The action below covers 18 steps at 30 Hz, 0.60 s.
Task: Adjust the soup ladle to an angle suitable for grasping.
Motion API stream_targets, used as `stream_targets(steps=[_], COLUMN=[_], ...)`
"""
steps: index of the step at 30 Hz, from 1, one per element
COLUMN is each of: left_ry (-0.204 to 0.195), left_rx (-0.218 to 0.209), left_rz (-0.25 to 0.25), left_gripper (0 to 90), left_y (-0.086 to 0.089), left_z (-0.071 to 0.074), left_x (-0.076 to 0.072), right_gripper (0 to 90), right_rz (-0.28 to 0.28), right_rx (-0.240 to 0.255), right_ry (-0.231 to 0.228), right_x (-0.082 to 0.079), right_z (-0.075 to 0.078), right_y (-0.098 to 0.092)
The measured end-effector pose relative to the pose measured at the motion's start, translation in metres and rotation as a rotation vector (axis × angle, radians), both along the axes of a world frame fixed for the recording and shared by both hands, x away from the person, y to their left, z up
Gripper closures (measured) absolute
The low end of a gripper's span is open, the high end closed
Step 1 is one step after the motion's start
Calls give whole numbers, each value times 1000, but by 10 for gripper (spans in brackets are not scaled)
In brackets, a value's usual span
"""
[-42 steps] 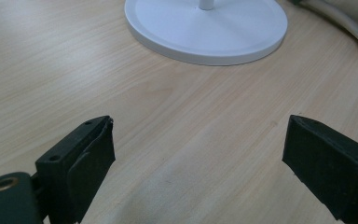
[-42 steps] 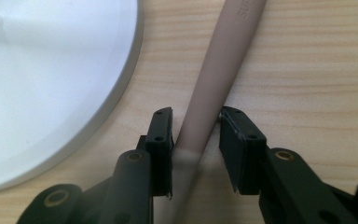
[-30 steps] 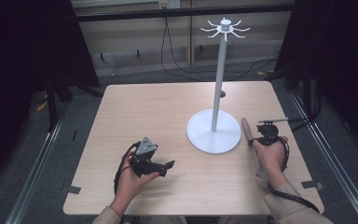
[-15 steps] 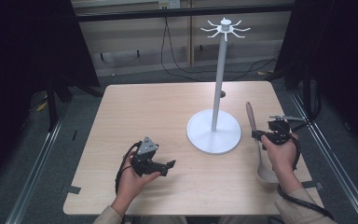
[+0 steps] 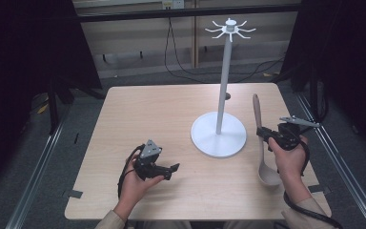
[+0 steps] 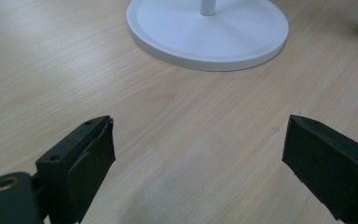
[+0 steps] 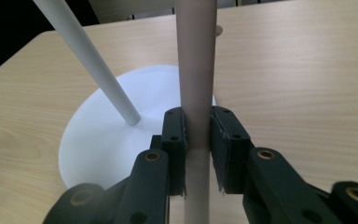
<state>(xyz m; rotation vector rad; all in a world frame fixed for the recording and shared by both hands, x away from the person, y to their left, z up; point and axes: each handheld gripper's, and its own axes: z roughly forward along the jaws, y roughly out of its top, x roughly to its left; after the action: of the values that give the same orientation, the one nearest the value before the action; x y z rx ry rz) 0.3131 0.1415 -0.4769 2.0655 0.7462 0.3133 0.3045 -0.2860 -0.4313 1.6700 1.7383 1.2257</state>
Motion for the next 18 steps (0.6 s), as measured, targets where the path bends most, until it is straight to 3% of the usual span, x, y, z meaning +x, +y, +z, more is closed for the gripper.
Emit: stream_targets(steps=[8,9,18], left_ry=[-6,-9,-9], left_rx=[5,6,3], left_rz=[-2,-2,1], left_gripper=[89,89,89], left_y=[0,0,0], left_z=[1,1,1], left_x=[0,0,0], right_gripper=[766,766,766], right_rz=[11,23,49], right_rx=[-11,-1,0], right_ry=[-97,-126,-189], right_x=[-9,-11,-17], right_z=[14,16,19], right_y=[4,4,6])
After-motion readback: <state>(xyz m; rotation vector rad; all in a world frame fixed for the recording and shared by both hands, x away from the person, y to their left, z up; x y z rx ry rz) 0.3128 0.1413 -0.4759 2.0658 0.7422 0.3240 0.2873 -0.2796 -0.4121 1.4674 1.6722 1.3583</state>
